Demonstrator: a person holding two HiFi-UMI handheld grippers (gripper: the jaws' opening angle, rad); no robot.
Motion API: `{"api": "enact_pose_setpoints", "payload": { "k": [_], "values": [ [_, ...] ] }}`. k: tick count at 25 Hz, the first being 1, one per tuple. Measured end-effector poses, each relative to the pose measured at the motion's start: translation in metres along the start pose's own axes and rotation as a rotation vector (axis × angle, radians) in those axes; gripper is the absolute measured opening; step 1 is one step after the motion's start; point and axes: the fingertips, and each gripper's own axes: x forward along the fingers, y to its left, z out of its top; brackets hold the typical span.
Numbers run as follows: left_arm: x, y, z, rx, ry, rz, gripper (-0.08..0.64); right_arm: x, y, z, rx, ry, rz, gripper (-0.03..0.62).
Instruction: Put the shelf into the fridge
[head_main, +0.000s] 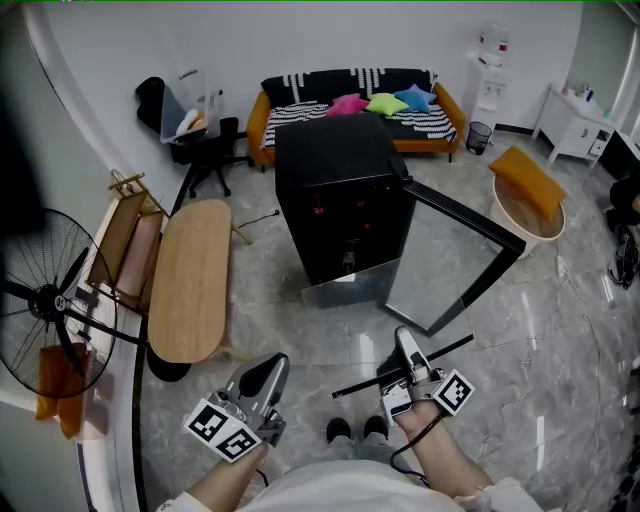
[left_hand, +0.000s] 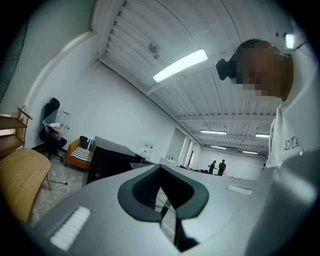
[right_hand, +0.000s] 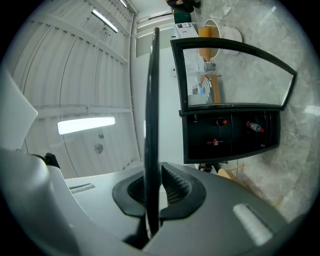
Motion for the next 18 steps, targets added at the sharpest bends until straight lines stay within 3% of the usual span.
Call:
{"api": "enact_pose_setpoints", "payload": {
  "k": [18],
  "values": [
    [-0.009,0.061,0.007,-0.01,0.017,0.003,-0.003,0.06,-0.051,-0.004,-0.001,-0.073,-0.026,0.014]
  ]
}}
